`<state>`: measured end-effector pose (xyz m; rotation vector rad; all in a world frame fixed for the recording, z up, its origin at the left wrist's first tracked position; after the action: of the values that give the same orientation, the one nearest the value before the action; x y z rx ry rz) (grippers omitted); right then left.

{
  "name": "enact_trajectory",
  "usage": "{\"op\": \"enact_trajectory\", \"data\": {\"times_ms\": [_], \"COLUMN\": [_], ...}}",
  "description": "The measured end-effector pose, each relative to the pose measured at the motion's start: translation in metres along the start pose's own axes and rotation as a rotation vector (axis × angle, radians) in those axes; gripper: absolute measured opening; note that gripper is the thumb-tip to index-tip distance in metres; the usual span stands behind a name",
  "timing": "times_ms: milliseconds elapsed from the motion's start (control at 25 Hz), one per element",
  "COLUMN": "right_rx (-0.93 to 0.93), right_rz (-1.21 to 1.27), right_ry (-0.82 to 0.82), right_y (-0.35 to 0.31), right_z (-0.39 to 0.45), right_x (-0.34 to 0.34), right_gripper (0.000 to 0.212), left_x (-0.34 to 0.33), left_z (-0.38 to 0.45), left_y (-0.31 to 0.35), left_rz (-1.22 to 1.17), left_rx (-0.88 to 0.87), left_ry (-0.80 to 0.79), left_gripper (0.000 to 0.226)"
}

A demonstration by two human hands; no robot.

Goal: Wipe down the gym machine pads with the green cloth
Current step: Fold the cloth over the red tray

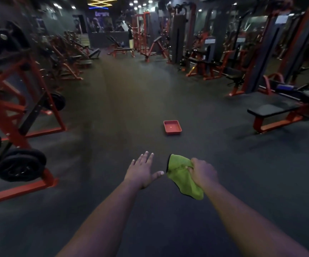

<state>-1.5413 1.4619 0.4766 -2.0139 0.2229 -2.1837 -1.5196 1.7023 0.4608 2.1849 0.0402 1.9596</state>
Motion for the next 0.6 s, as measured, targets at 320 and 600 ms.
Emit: {"op": "enact_trajectory", "data": {"times_ms": [320, 600], "right_rx": [-0.104, -0.084], "right_rz": [0.02, 0.036], "right_ry": [0.032, 0.004], "right_y": [0.068, 0.135], "right_z": [0.171, 0.349], "right_x": [-0.013, -0.01], "right_gripper": [0.021, 0.019], "left_x": [0.014, 0.027], "left_z": [0.193, 0.362], "left_y": [0.036, 0.088], "left_rz": [0.049, 0.083], "left_rx": [-0.076, -0.065], "left_ry": [-0.026, -0.002], "left_gripper": [0.095, 0.095]}}
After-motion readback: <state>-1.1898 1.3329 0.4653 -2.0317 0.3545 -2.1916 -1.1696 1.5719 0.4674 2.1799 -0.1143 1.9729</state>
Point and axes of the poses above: each hand's wrist, its own z-axis towards the middle knuckle, its own x-axis out of the back of the hand, y = z × x, the point moved 2 cm from there along z, towards the middle knuckle, and after that the axes turned 5 degrees about x, right-handed, at the moved point
